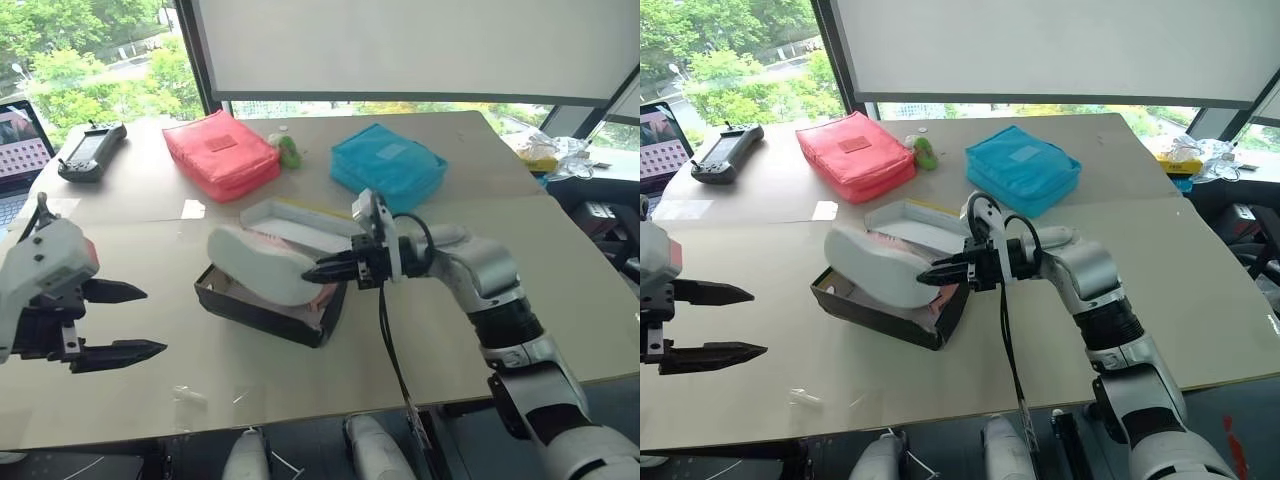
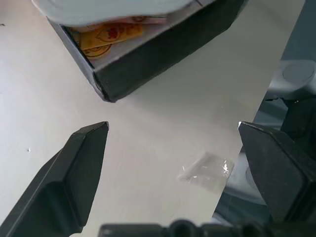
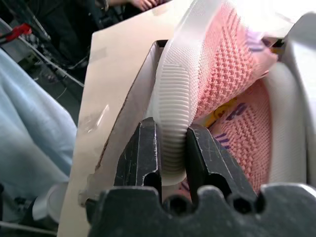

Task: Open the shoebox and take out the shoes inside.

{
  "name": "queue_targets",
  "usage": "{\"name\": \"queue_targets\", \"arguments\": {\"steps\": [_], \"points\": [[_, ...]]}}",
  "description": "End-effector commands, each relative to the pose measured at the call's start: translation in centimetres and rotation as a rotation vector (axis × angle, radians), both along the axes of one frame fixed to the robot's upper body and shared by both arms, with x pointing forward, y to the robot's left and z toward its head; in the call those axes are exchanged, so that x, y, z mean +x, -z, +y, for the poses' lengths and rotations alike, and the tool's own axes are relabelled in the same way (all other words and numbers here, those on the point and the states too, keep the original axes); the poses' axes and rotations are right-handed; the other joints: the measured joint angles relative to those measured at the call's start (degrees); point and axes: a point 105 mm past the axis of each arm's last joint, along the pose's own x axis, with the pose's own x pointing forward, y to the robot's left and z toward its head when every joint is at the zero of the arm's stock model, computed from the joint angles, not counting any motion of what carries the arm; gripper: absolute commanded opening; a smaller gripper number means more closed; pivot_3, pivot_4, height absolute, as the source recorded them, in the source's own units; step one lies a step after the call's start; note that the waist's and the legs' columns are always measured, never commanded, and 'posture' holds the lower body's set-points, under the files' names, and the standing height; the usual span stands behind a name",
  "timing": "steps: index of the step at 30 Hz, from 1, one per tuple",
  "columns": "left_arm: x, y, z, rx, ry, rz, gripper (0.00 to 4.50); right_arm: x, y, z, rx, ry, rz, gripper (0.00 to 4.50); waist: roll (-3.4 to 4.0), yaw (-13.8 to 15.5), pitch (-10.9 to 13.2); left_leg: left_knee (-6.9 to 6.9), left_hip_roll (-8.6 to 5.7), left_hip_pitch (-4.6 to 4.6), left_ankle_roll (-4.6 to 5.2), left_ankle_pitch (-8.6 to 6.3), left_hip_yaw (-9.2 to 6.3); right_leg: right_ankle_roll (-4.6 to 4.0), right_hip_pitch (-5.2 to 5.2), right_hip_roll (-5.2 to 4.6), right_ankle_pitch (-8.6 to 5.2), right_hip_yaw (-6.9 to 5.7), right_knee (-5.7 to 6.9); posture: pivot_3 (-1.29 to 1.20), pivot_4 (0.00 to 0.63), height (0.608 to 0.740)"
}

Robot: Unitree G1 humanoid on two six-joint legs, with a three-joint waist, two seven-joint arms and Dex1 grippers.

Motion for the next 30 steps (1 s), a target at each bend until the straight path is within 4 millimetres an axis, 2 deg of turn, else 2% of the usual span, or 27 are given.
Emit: {"name": "queue_targets", "arguments": {"steps": [1,3,5,7,8,11,14,17,20,22,24,26,27,28,30], "points": [[0.2,-0.5,-0.2,0.007,0.016,-0.029,4.5,0.8,-3.8,-1.3,0.118,0.043,-0.066,0.4,0.0,0.1,0.0,-0.01,0.0,0.0,0.0,0.0,0.0,0.01,0.0,0.0,0.0,0.01,0.0,0.0,0.15,0.74],[0.4,-0.5,-0.2,0.007,0.024,-0.028,4.5,2.0,-6.0,-4.2,0.135,0.144,-0.101,0.4,0.04,0.3,0.0,-0.01,0.0,-0.02,0.0,0.0,0.0,0.07,-0.01,0.0,0.03,0.0,0.0,0.0,0.15,0.74],[0.8,-0.4,-0.3,0.005,0.037,-0.027,4.5,3.5,-7.2,-8.1,0.052,0.292,-0.203,0.4,0.07,0.6,0.0,0.01,-0.02,-0.14,0.0,0.0,0.01,0.12,-0.05,-0.03,0.05,0.01,-0.03,0.0,0.15,0.74],[1.1,-0.3,-0.4,0.0,0.054,-0.03,4.5,4.8,-7.4,-12.1,-0.089,0.448,-0.303,0.4,0.08,1.3,0.1,0.02,-0.04,-0.2,0.0,0.0,0.02,0.11,-0.05,-0.06,-0.01,-0.01,-0.09,0.0,0.15,0.74],[1.2,-0.3,-0.5,-0.002,0.059,-0.03,4.5,5.1,-7.4,-13.3,-0.137,0.491,-0.333,0.4,0.07,1.6,0.0,0.02,-0.03,-0.2,0.0,0.0,0.03,0.03,-0.05,-0.06,-0.09,-0.02,-0.12,0.0,0.15,0.74],[1.7,-0.1,-0.8,-0.01,0.089,-0.029,4.5,5.7,-7.4,-20.1,-0.355,0.706,-0.436,0.4,0.08,1.7,0.0,-0.09,-0.02,-0.19,0.0,-0.01,0.06,-0.07,-0.08,-0.06,-0.2,-0.02,-0.18,0.0,0.15,0.74],[2.3,0.0,-1.0,-0.014,0.116,-0.028,4.5,5.1,-6.7,-23.5,-0.496,0.778,-0.472,0.4,0.11,1.7,0.1,-0.15,-0.03,-0.19,0.0,-0.01,0.1,-0.02,-0.1,-0.07,-0.21,0.02,-0.17,0.0,0.15,0.74],[2.9,0.1,-1.3,-0.019,0.14,-0.028,4.5,4.6,-5.0,-24.0,-0.579,0.756,-0.465,0.4,0.13,1.1,0.1,-0.15,-0.02,-0.15,0.01,-0.01,0.13,0.2,-0.11,-0.06,-0.09,0.05,-0.13,0.0,0.15,0.74],[3.4,0.1,-1.6,-0.024,0.164,-0.027,4.5,4.2,-2.4,-22.8,-0.605,0.692,-0.447,0.4,0.13,0.2,0.1,-0.06,-0.03,-0.06,0.02,-0.01,0.15,0.26,-0.09,-0.04,-0.02,0.13,-0.04,0.0,0.15,0.74],[3.7,0.1,-1.6,-0.024,0.172,-0.026,4.5,4.1,-0.4,-22.8,-0.7,0.665,-0.442,0.4,0.14,0.0,0.1,0.0,-0.04,0.0,0.02,0.0,0.15,0.24,-0.04,-0.03,0.03,0.17,0.0,0.0,0.15,0.74],[3.9,0.0,-1.6,-0.023,0.176,-0.027,4.5,3.3,1.7,-21.9,-0.741,0.594,-0.372,0.4,0.16,0.1,0.1,0.06,-0.06,0.0,0.02,0.0,0.15,0.17,-0.03,-0.03,0.05,0.21,0.0,0.0,0.15,0.74],[4.1,0.0,-1.6,-0.023,0.179,-0.026,4.5,1.4,2.7,-19.3,-0.669,0.471,-0.273,1.31,0.16,0.1,0.1,0.16,-0.08,0.0,0.03,0.01,0.15,0.03,0.01,-0.03,-0.02,0.22,0.01,0.0,0.15,0.74],[4.1,0.0,-1.6,-0.023,0.18,-0.026,4.5,0.6,2.8,-18.2,-0.64,0.425,-0.24,1.54,0.11,0.2,0.1,0.2,-0.07,0.02,0.03,0.01,0.15,0.02,0.04,-0.03,-0.03,0.22,0.01,0.0,0.15,0.74],[4.2,0.0,-1.7,-0.023,0.181,-0.024,4.5,0.0,2.8,-17.5,-0.627,0.394,-0.227,2.01,0.11,0.1,0.1,0.22,-0.06,0.06,0.03,0.01,0.12,0.01,0.08,0.0,-0.03,0.22,0.01,0.0,0.15,0.74],[4.1,0.1,-1.6,-0.023,0.182,-0.021,4.5,-0.9,2.4,-16.6,-0.618,0.357,-0.203,2.64,0.13,0.2,0.1,0.22,-0.06,0.08,0.03,0.01,0.13,0.01,0.1,-0.01,-0.03,0.24,0.02,0.0,0.15,0.74]]}}
